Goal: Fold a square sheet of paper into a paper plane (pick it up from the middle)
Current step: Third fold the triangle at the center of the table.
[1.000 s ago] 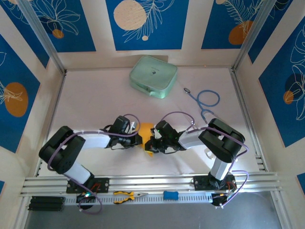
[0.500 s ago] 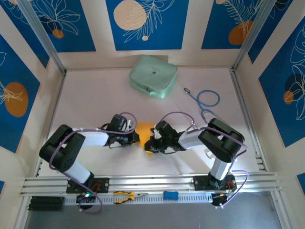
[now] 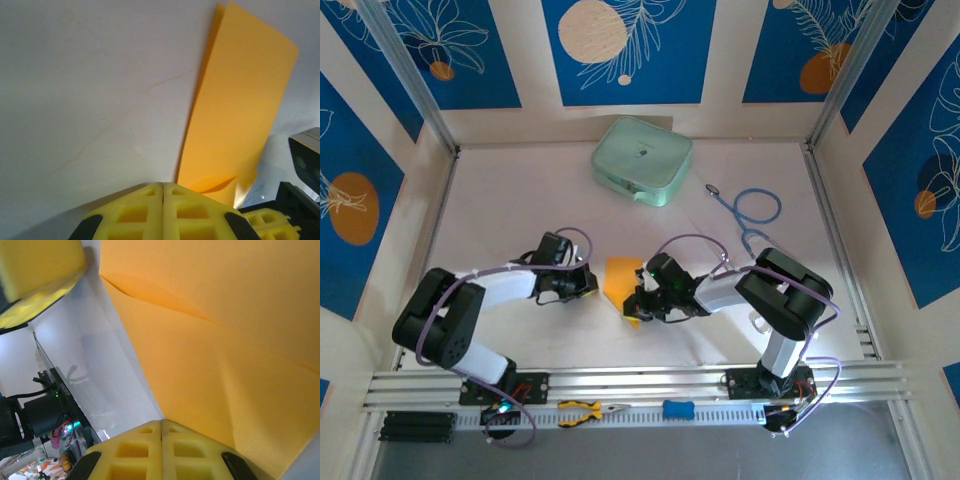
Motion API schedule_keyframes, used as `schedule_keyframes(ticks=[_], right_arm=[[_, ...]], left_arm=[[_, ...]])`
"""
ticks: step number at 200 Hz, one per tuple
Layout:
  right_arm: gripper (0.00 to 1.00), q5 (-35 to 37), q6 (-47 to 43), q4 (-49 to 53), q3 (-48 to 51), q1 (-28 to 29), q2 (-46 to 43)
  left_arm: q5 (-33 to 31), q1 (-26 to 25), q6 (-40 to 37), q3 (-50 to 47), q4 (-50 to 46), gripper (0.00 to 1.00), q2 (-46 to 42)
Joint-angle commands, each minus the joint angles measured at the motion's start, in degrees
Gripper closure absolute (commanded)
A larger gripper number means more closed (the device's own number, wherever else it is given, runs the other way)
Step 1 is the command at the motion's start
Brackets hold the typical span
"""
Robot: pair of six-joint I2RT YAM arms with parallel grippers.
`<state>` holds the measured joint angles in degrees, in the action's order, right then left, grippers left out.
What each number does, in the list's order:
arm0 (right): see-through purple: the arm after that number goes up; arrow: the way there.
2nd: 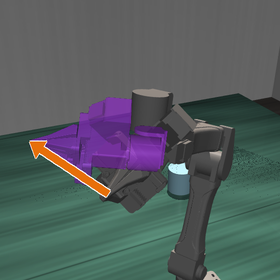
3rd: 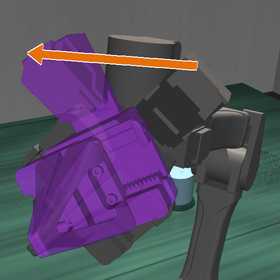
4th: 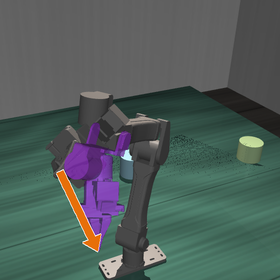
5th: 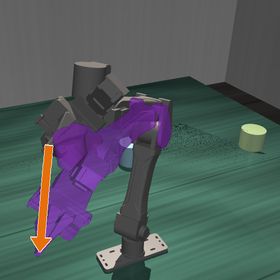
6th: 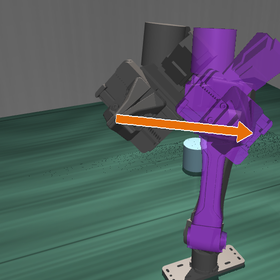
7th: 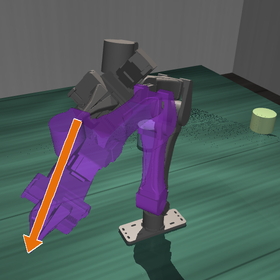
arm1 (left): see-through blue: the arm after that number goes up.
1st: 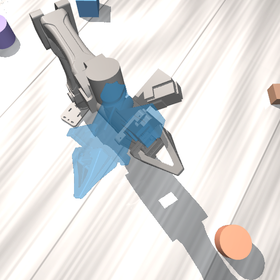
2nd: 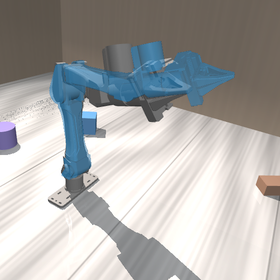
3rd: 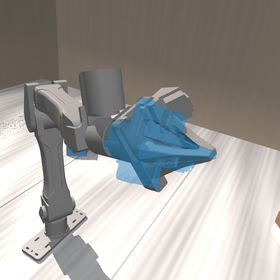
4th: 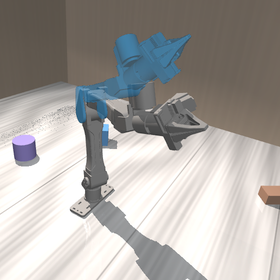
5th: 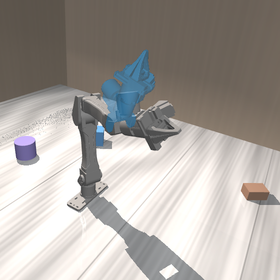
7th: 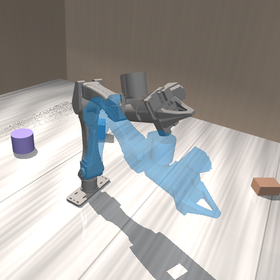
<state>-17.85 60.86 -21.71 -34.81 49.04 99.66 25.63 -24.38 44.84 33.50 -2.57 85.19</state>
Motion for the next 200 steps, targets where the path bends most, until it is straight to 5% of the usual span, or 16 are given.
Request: schedule_keyframes(ticks=[1, 68, 155, 200], right_arm=[[1.00, -1.50, -2.16, 8.49, 1.87, -0.36, 2.40], [1.00, -3.60, -5.55, 11.46, 1.41, -2.80, 1.20], [1.00, -3.89, -7.31, 15.30, -1.36, -3.60, -1.84], [1.00, -2.21, -8.06, 19.22, -7.98, -2.07, -3.18]], left_arm=[[1.37, 0.17, -0.73, 0.73, -0.68, 0.95, -3.89], [11.15, -6.66, 0.86, -0.35, 13.23, 0.91, -0.52], [2.62, -7.50, 2.18, -4.20, 15.42, 0.97, 7.78], [3.65, -7.43, 1.61, -5.19, 14.68, 0.99, 8.48]])
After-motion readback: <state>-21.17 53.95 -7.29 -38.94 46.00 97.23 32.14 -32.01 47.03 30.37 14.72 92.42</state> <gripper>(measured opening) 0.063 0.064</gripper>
